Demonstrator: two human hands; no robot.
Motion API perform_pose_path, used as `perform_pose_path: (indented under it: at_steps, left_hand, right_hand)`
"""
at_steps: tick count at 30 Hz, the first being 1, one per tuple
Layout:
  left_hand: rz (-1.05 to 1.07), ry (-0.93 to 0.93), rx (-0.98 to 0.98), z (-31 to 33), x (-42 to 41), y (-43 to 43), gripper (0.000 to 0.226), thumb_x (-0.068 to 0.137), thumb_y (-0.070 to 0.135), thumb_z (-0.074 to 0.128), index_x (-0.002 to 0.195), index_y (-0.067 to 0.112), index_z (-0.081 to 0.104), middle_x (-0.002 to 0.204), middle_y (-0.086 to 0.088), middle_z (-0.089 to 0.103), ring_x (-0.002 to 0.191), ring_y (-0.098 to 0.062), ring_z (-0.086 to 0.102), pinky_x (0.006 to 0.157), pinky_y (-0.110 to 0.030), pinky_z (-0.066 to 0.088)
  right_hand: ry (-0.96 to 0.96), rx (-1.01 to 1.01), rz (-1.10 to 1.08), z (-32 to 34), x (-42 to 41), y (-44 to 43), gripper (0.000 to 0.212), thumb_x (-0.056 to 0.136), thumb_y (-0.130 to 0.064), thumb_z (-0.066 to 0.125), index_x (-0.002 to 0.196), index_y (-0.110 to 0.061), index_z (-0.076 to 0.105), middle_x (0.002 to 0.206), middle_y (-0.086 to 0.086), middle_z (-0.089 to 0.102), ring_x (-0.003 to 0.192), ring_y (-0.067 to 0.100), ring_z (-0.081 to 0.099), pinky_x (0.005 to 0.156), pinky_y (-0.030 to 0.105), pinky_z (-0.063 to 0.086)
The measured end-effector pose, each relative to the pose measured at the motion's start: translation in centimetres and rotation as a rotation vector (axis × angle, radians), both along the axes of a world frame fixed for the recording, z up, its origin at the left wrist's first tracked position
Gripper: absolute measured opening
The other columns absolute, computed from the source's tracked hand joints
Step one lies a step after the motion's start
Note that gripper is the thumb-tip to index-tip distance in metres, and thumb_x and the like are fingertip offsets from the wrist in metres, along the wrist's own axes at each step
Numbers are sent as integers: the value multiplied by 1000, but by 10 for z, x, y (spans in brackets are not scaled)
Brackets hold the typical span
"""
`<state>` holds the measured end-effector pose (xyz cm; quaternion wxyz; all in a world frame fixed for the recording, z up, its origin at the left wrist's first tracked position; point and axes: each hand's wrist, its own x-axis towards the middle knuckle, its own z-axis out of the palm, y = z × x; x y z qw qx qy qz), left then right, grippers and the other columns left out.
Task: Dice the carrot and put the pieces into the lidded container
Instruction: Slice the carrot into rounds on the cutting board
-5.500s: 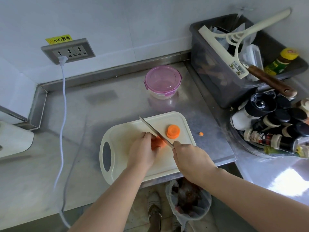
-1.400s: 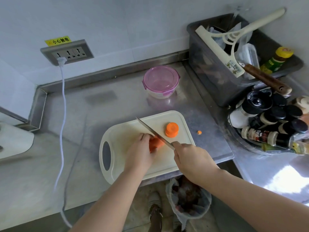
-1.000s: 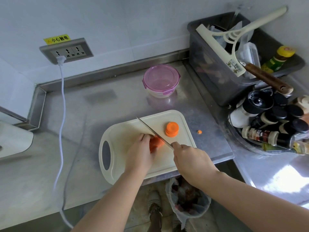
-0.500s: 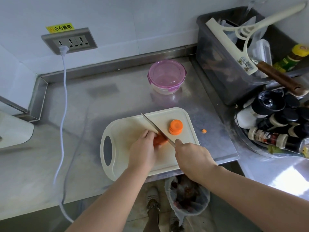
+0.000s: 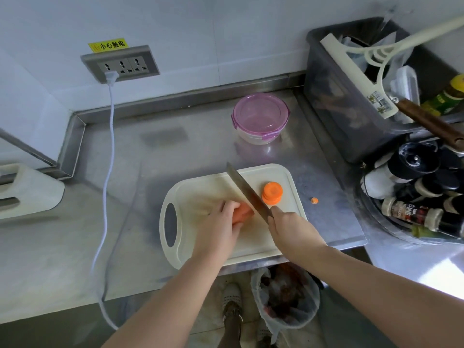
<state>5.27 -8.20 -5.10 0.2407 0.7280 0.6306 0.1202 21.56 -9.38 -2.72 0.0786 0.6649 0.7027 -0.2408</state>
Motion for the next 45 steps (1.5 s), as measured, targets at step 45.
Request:
perform_pose_path:
  at_steps: [45]
  left_hand:
    - [87, -54, -29, -2, -11, 5, 29, 90, 23, 61, 118, 21, 55, 119, 5, 58, 102, -19, 59, 83, -34, 48]
  right_hand:
    - [49, -74, 45, -9, -9, 13, 23, 103, -20, 30, 118, -9, 43, 66, -2, 33, 66, 25, 44, 53, 31, 32]
